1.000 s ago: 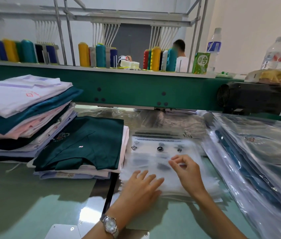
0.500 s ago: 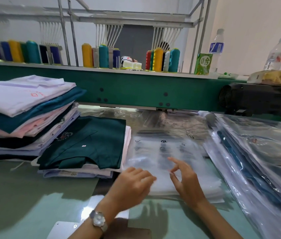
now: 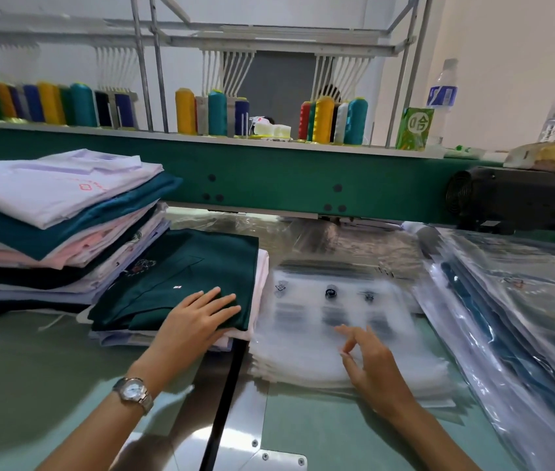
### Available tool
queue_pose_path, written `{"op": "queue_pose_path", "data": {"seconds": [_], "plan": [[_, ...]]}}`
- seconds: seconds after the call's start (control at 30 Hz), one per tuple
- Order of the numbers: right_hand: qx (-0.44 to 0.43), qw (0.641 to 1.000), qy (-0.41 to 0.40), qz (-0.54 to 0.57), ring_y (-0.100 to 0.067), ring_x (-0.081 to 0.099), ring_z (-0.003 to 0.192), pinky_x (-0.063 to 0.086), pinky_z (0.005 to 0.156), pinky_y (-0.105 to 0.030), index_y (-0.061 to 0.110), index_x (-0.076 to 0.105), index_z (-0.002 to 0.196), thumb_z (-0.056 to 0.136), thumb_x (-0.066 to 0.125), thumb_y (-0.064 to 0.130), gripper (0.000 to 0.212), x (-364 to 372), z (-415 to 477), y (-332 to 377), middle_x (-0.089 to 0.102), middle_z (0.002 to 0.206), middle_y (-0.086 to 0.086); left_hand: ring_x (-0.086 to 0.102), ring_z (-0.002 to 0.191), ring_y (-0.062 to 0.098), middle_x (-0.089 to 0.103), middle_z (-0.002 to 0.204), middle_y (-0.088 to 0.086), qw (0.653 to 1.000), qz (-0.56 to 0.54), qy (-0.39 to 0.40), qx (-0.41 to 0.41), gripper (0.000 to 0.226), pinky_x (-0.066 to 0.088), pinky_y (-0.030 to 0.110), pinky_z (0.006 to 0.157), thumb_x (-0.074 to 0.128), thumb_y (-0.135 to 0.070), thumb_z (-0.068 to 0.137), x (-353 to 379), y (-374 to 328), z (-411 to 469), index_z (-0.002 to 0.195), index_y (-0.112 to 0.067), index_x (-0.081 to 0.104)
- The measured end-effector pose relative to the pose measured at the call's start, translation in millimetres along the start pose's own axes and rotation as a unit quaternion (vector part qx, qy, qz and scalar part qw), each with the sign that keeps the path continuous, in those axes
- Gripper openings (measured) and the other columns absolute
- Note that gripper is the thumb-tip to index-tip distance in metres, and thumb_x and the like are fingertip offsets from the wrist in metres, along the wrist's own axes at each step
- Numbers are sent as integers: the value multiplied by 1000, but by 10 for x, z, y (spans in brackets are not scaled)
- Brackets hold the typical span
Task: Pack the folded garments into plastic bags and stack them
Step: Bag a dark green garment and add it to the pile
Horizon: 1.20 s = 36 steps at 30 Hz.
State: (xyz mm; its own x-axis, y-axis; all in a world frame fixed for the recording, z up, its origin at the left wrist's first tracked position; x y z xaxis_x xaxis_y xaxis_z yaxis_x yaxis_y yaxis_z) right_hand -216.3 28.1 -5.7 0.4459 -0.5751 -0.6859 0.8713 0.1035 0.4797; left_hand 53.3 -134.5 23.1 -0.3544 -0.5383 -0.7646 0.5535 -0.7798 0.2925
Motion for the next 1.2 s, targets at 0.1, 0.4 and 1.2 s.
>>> {"op": "queue_pose_path", "data": {"seconds": [0.1, 0.4, 1.2], "plan": [[2, 1000, 20, -20, -15, 59, 115, 15, 120, -45, 7, 63, 111, 84, 66, 2, 27, 26, -1, -23, 62, 85, 4, 71, 102, 24, 74, 109, 4, 998, -4, -63, -15, 53, 59, 38, 83, 31, -39, 101, -5, -55, 38, 105, -12, 76], [11, 997, 43, -59, -8, 59, 99, 10, 121, -46, 17, 60, 93, 84, 66, 23, 12, 32, -15, -14, 51, 82, 20, 46, 38, 14, 52, 51, -4, 919, -210, -163, -293, 23, 31, 23, 43, 54, -19, 98, -267, 131, 218, 108, -1, 66], [319, 794, 170, 488, -18, 70, 65, 56, 56, -33, 44, 4, 150, 91, 61, 15, 87, 395, 667, 950, 60, 120, -11, 70, 65, 8, 74, 78, -6, 964, -154, -159, -144, 21, 47, 21, 45, 76, -28, 82, -837, -1054, -76, 100, -16, 75]]}}
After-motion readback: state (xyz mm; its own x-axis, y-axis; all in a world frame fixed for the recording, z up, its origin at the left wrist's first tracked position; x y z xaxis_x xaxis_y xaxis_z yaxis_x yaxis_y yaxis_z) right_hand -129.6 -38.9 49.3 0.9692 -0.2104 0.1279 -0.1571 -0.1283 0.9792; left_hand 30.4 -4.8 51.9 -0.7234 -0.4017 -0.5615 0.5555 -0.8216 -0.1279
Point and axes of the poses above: each hand's wrist, its own z-axis towards the middle knuckle, its own x-axis out of the palm, y = z × x, the point moved 3 cm from there along z, towards the middle knuckle
